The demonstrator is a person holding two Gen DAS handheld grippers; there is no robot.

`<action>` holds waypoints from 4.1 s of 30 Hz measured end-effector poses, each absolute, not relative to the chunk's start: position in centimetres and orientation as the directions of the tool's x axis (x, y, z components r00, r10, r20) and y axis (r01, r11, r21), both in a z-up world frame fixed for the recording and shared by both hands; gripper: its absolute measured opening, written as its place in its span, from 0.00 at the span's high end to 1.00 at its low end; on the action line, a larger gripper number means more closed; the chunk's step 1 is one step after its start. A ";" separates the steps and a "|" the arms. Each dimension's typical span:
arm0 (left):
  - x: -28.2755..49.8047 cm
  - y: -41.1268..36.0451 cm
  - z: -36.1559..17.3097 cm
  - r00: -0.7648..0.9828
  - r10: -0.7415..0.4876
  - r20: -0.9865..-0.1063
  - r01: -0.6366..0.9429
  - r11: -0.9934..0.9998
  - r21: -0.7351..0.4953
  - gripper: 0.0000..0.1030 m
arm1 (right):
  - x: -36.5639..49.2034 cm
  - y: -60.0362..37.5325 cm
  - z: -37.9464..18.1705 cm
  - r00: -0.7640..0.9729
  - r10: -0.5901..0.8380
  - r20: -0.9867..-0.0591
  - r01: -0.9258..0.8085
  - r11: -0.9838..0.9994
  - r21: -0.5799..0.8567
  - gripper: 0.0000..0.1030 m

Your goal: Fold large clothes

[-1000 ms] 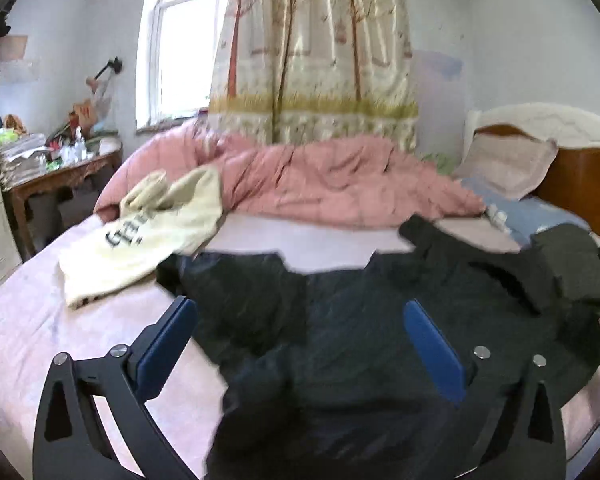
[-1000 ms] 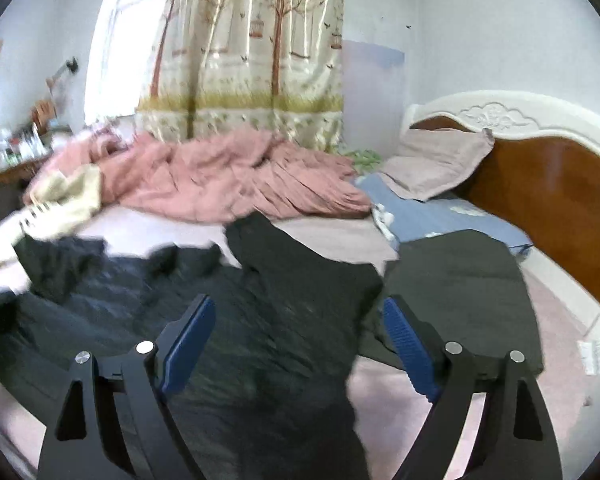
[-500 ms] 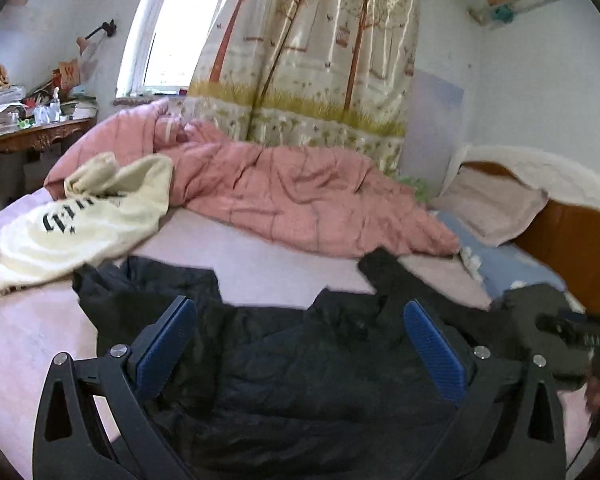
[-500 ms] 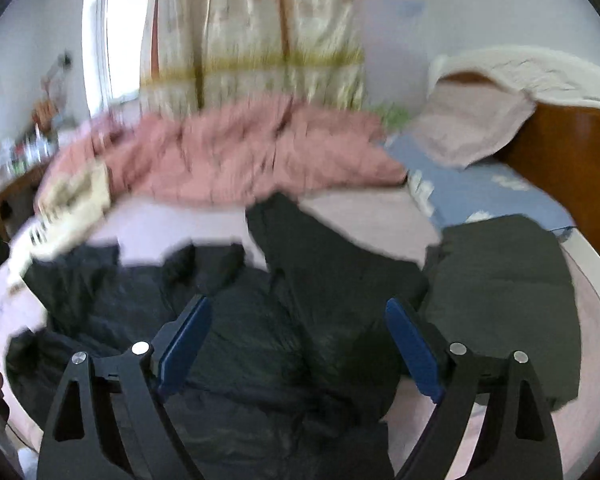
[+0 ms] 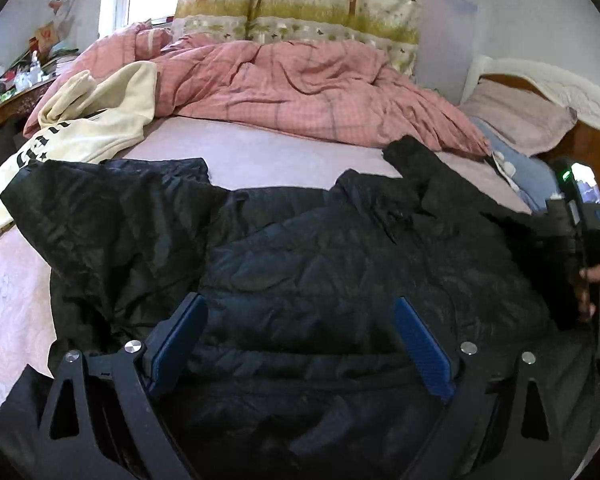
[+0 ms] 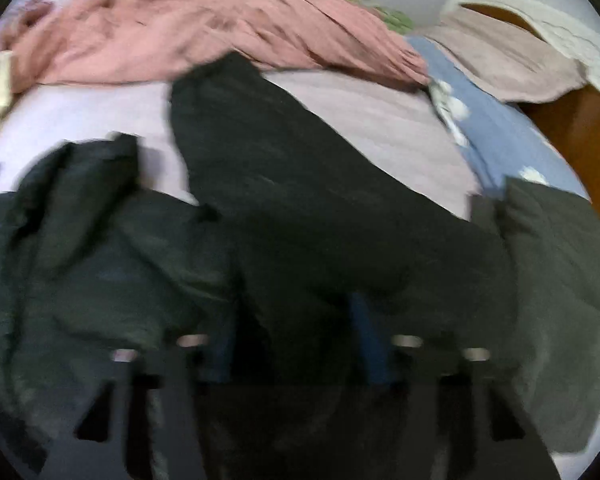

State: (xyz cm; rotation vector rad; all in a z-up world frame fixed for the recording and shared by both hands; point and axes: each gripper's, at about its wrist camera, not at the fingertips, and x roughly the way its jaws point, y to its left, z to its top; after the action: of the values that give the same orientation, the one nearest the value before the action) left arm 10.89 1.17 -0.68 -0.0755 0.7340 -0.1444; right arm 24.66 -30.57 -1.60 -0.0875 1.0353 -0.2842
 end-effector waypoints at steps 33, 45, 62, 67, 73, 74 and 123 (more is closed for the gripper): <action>6.6 3.5 3.6 0.825 -0.150 -0.545 0.093 0.987 -0.130 0.09 | 5.6 -26.4 7.0 0.762 -0.044 -0.646 -0.077 0.985 -0.157 0.09; 8.3 7.5 2.9 0.809 -0.087 -0.581 -0.001 0.989 -0.150 0.09 | 26.0 -21.6 -0.6 0.568 -0.090 -0.818 -0.051 0.988 -0.144 0.24; 7.9 15.9 4.1 0.782 0.001 -0.623 -0.202 0.946 -0.253 0.07 | 18.9 -9.7 8.0 0.729 0.295 -0.618 -0.369 0.929 0.008 0.93; 6.6 18.5 5.4 0.815 -0.016 -0.579 -0.214 0.920 -0.327 0.07 | 17.4 -2.7 5.8 0.658 0.306 -0.688 -0.459 0.887 -0.044 0.93; 7.0 22.1 4.5 0.799 -0.035 -0.601 -0.267 0.874 -0.405 0.07 | 19.3 -1.2 0.6 0.512 0.294 -0.808 -0.459 0.888 0.032 0.92; 6.9 22.9 4.5 0.803 -0.044 -0.594 -0.272 0.861 -0.431 0.07 | 19.5 -1.2 -0.2 0.477 0.305 -0.824 -0.471 0.880 0.053 0.92; 8.0 20.3 7.5 0.893 -0.062 -0.445 -0.107 0.933 -0.345 0.47 | 7.4 -22.5 5.5 0.836 0.322 -0.445 -0.183 0.927 0.328 0.14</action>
State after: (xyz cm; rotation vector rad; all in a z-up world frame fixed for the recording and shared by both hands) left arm 7.96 20.34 7.51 -0.3719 0.4685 0.0239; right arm 7.37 -22.49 5.53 0.2799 0.5168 0.2709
